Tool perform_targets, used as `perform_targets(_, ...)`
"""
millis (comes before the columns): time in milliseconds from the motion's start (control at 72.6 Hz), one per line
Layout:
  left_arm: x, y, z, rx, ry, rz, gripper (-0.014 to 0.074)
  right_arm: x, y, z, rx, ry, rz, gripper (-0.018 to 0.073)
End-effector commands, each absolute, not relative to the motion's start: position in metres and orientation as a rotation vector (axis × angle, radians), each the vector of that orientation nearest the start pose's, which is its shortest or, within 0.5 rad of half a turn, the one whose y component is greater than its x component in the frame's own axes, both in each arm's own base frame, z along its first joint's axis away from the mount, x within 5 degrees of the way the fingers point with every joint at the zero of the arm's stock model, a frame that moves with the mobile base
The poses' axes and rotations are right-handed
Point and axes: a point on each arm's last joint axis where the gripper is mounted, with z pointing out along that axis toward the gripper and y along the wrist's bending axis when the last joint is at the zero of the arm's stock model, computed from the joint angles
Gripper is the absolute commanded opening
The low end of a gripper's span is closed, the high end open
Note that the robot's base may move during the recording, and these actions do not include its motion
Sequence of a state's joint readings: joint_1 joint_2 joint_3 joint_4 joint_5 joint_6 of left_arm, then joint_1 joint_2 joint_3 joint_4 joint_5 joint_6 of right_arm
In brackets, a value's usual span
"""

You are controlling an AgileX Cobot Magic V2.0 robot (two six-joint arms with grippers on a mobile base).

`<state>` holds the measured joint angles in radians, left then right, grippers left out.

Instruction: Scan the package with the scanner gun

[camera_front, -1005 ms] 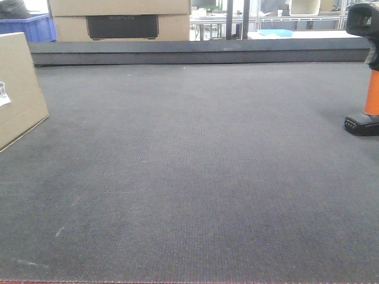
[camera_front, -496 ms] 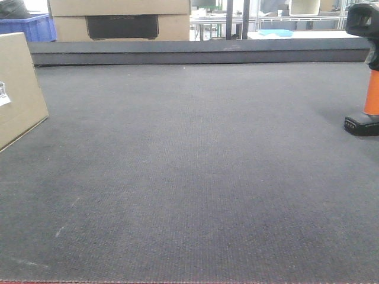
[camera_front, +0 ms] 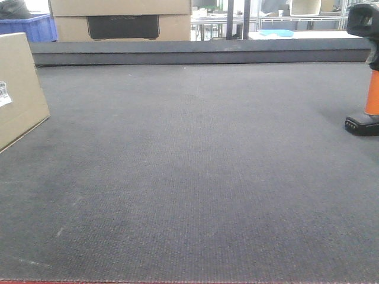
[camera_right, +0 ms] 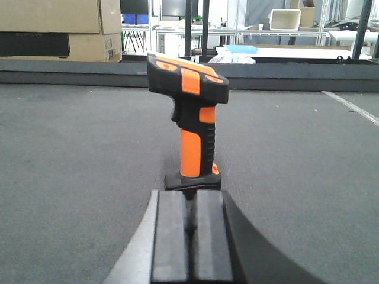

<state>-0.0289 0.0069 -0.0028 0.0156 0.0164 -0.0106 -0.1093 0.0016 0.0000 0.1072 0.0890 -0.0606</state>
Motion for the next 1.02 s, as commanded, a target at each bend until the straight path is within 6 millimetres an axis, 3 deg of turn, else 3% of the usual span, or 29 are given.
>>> perform_targets(0, 0.0560, -0.0019, 0.2143, 0.009, 1.472, -0.045, -0.0111, 0.0562, -0.0053, 0.2065, 0.103, 1.554, -0.052, -0.0169)
perform_targets(1005, 0.0562, -0.0019, 0.2126, 0.009, 1.490, -0.045, -0.0111, 0.0562, -0.0053, 0.2065, 0.103, 1.554, -0.052, -0.0169)
